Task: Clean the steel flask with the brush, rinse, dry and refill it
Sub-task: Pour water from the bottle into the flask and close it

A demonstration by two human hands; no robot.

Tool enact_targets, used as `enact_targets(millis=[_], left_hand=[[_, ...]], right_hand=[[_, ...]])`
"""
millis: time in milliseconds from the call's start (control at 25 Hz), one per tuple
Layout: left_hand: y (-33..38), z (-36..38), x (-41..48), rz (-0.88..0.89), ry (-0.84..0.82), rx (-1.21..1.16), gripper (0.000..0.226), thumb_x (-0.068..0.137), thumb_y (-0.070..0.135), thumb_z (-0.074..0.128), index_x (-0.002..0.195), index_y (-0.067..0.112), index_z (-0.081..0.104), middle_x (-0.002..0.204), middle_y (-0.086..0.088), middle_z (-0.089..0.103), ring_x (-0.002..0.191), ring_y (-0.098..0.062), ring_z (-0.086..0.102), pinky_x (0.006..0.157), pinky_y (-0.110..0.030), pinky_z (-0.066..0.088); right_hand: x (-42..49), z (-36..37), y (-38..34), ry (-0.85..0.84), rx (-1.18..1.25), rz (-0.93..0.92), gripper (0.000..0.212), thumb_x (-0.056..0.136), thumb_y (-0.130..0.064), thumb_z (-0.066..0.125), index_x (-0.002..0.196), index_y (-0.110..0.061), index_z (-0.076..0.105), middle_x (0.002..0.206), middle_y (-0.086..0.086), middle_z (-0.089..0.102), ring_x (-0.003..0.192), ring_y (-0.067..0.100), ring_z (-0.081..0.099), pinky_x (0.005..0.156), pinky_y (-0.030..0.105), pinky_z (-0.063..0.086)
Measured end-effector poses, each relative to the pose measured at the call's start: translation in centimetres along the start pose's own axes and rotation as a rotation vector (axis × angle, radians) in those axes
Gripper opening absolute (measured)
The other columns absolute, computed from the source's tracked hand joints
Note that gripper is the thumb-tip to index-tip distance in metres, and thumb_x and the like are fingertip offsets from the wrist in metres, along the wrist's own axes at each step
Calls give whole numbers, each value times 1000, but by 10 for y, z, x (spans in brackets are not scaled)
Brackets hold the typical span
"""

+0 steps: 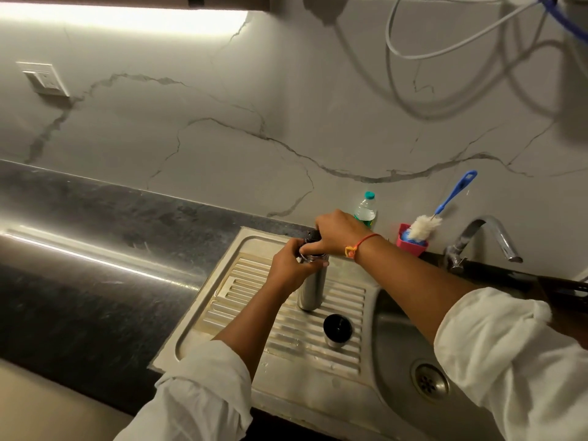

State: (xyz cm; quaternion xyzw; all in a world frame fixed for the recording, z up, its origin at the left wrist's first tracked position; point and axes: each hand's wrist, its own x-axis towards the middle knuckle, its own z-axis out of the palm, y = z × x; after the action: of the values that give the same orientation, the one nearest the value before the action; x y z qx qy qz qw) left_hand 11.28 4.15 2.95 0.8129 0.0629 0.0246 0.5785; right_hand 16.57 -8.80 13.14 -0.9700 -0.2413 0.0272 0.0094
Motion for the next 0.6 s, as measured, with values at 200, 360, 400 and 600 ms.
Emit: enact_targets(millis=[200,360,400,600], left_hand=[[2,0,-3,-11,-5,-54,56,72,28,92,118,25,61,113,10,69,109,-11,64,94,-31,54],[0,-3,1,-21,-25,-46,59,71,32,92,120,24,61,115,8,70,110,-12,65,97,-38,55],[0,-2,1,-23,-23,-46,59,71,33,92,120,24,61,114,8,70,109,-12,65,97,-40,56],[-1,1,-2,1,18,-39,49,72,34,92,109,26,62,106,8,71,102,-13,66,90,-42,58]], right_hand=[[-1,-3,-6,11,0,184,78,88,-81,25,69,-14,58,72,7,61,64,17,54,60,29,43],[-1,-12,14,-169,60,-196,53,87,-48,69,131,-23,56,123,2,61,108,21,57,90,34,51],[-1,-11,16,-188,101,-253,51,87,-39,72,134,-26,56,125,0,61,112,20,57,91,33,50],[0,5,-1,44,8,-22,53,85,-65,61,100,-15,62,84,3,61,80,20,60,65,28,44]])
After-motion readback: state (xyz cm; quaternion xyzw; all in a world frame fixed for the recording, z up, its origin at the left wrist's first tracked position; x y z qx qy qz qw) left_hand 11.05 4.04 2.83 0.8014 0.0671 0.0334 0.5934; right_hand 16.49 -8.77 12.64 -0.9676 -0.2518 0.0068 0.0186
